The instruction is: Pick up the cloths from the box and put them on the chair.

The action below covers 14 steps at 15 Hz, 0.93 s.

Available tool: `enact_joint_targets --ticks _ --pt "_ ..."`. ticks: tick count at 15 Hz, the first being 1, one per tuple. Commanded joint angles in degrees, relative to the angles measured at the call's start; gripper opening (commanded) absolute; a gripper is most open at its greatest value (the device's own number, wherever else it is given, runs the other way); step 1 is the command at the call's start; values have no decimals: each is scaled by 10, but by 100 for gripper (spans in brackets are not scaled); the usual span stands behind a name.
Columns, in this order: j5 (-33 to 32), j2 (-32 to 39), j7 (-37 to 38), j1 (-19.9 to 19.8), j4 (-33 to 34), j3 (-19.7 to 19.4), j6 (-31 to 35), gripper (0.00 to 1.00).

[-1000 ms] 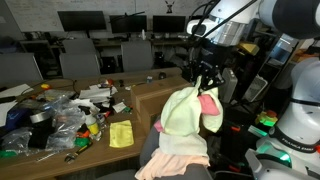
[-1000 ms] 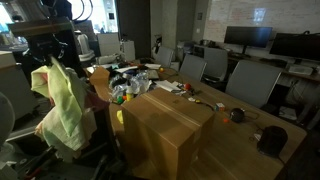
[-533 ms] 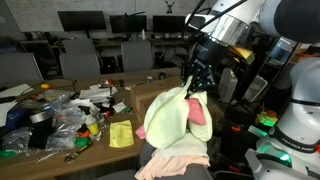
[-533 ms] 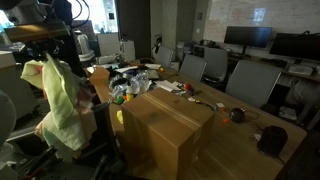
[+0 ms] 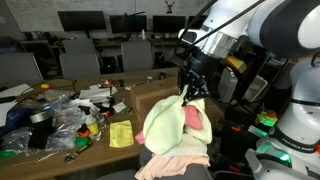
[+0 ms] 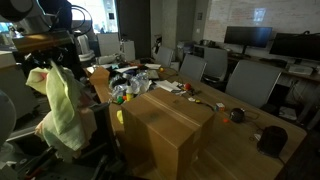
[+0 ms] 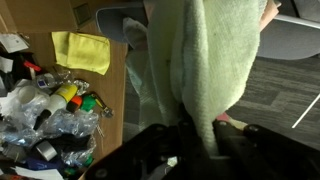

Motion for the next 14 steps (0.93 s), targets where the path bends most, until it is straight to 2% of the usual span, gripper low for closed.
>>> enact_joint_targets --ticks 1,7,14 --pt "-32 19 10 -19 1 14 -18 4" --pt "-80 52 19 -40 -2 29 -33 4" --pt "-126 102 60 -58 -3 60 -21 4"
